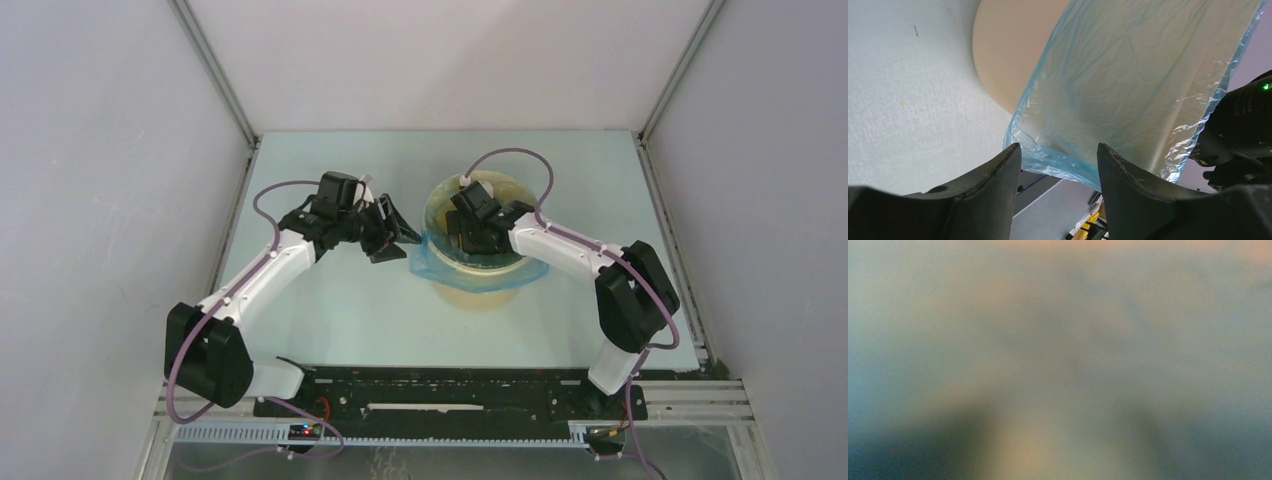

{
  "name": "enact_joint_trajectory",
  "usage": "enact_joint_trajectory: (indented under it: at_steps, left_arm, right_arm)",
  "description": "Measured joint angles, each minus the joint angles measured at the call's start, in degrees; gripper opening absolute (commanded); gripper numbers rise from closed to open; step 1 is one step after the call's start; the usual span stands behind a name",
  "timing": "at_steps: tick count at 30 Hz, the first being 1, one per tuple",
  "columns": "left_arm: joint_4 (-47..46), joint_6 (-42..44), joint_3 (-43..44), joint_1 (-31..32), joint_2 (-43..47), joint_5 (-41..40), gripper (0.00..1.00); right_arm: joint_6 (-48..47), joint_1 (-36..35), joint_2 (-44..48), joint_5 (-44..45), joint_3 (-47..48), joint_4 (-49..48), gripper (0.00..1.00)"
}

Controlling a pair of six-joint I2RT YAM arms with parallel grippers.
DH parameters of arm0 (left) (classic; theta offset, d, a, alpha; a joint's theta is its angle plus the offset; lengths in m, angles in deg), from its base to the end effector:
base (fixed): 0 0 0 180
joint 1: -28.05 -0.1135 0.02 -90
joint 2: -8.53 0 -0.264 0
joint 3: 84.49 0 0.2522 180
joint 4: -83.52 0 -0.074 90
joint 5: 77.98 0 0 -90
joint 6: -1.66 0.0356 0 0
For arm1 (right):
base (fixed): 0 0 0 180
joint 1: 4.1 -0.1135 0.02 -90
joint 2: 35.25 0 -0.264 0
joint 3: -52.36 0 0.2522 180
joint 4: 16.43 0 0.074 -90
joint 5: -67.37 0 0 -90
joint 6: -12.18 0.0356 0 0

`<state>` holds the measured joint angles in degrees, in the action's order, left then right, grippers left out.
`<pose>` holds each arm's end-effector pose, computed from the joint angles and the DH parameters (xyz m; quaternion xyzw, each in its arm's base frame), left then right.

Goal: Put the trash bags into the trash bin

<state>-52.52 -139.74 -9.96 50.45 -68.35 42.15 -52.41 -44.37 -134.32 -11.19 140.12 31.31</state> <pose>0.2562 -0.1249 0.2845 -0.1308 0.8920 -0.4087 0.1425 0.2830 0.2305 0.2314 -0.0976 0.9543 0.0633 0.2752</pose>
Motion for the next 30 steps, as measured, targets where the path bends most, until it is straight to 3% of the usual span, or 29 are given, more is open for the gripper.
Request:
enact_joint_trajectory:
  at_steps: [6, 12, 17, 23, 30]
  left_arm:
    - [0.46, 0.48, 0.00, 0.00, -0.02, 0.07, 0.63]
    - [0.48, 0.76, 0.00, 0.00, -0.02, 0.09, 0.63]
    - [0.48, 0.92, 0.00, 0.00, -0.02, 0.11, 0.63]
    - [0.46, 0.90, 0.00, 0.00, -0.02, 0.11, 0.63]
    - [0.46, 0.87, 0.00, 0.00, -0.04, 0.24, 0.63]
  right_arm:
    - [0.00, 0.02, 1.99, 0.09, -0.02, 0.04, 0.87]
    - [0.28, 0.04, 12.31, 0.07, 0.15, 3.52, 0.88]
    - [0.26, -0.31, 16.55, 0.04, 0.17, 5.51, 0.95]
    - [0.92, -1.51, 14.53, -0.81, -2.14, 5.18, 0.96]
    - [1.68, -1.88, 5.90, -0.13, -3.19, 0.46, 0.95]
